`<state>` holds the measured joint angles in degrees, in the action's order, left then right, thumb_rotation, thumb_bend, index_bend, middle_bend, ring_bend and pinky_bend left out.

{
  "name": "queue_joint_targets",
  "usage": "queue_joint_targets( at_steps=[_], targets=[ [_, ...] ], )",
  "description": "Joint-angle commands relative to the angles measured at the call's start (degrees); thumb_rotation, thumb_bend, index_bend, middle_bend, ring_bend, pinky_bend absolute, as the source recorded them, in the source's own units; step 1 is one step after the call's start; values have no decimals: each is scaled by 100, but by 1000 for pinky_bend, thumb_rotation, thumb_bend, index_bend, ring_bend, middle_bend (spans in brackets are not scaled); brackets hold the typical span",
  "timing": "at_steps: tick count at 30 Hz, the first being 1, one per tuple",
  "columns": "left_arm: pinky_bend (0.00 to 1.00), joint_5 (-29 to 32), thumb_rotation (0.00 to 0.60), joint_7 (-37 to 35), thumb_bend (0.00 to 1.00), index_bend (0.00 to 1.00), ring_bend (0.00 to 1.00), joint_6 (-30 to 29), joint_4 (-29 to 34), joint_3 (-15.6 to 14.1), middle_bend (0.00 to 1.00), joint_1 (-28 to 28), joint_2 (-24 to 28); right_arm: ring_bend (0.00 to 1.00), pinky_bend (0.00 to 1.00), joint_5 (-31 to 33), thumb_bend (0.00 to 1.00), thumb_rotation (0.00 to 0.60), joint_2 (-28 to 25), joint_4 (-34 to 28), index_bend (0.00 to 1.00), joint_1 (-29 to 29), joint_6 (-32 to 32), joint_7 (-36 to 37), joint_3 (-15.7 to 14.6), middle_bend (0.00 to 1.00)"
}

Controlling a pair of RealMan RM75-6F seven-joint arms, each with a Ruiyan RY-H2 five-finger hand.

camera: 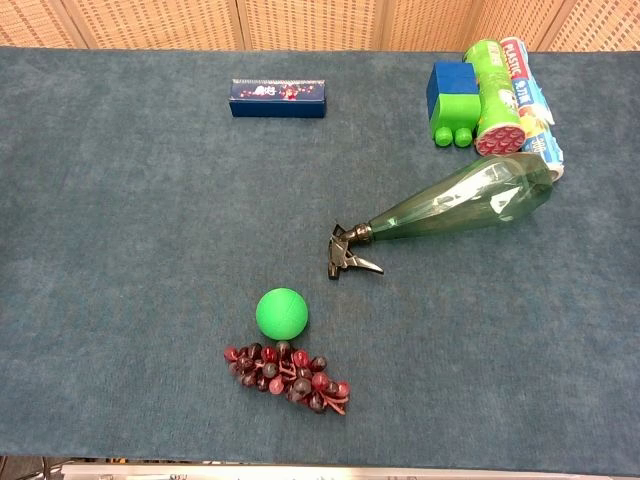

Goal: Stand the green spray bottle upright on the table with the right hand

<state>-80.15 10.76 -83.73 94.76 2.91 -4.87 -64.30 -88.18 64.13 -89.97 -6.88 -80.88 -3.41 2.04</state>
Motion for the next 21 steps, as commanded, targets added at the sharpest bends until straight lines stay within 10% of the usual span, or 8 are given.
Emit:
queue_joint_targets(
  at_steps=[1,15,21],
  targets=[
    [68,15,600,46,0,378,151,51,3,-3,302,-10,14,69,348,5,0,600,-10,-65,37,4,-2,-67,-28,12],
    [111,207,600,157,0,378,152,94,-6,45,306,-4,1,69,325,-550,0,600,-20,-127,61,-87,-152,209,-148,87],
    [120,229,600,265,0,378,153,88,55,31,306,4,9,55,231,-674,0,600,-356,-798,62,-354,229,-900,-108,88]
  ],
)
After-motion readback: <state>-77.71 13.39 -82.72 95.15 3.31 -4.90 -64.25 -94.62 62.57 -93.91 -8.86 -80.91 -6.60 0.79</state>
